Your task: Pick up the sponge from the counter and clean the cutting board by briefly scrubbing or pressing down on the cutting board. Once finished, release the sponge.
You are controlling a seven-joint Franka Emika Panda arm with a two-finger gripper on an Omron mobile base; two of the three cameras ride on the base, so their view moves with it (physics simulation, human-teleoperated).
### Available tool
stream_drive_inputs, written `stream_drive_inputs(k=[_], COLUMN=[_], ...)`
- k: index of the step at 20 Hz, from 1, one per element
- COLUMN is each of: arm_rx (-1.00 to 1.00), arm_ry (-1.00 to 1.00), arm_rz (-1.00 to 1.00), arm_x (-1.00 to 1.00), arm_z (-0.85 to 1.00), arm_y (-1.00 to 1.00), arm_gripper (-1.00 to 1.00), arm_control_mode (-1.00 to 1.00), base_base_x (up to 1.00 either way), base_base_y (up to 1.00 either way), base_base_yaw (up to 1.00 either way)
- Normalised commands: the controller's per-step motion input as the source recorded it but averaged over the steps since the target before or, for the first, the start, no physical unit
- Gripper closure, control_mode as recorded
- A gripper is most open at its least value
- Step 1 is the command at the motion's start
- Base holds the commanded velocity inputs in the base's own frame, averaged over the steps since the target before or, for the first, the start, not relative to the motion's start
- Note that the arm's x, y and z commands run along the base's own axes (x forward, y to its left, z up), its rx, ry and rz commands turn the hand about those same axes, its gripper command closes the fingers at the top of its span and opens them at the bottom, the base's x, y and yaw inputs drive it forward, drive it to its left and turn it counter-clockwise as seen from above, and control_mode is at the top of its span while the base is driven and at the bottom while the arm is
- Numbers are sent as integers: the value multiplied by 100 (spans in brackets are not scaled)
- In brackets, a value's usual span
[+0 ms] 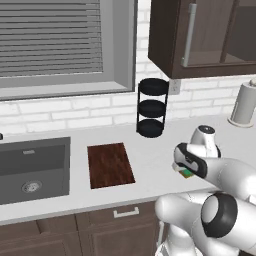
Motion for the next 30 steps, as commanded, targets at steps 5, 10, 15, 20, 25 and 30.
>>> stream_drive_inputs(k=[5, 10, 15, 20, 25, 30], arm_rx=[0, 0, 0, 0, 0, 0], arm_ry=[0, 0, 0, 0, 0, 0], arm_rz=[0, 0, 0, 0, 0, 0], arm_x=[8, 0, 0, 0, 2, 0], arm_z=[-21, -15, -14, -9, -1, -1], arm_y=[0, 0, 0, 0, 0, 0], arm_gripper=[-100, -100, -100, -100, -100, -100], arm_control_mode=[-100, -100, -100, -100, -100, -100], base_base_x=[0, 0, 0, 0, 0, 0], base_base_y=[0, 0, 0, 0, 0, 0], base_base_yaw=[0, 0, 0, 0, 0, 0])
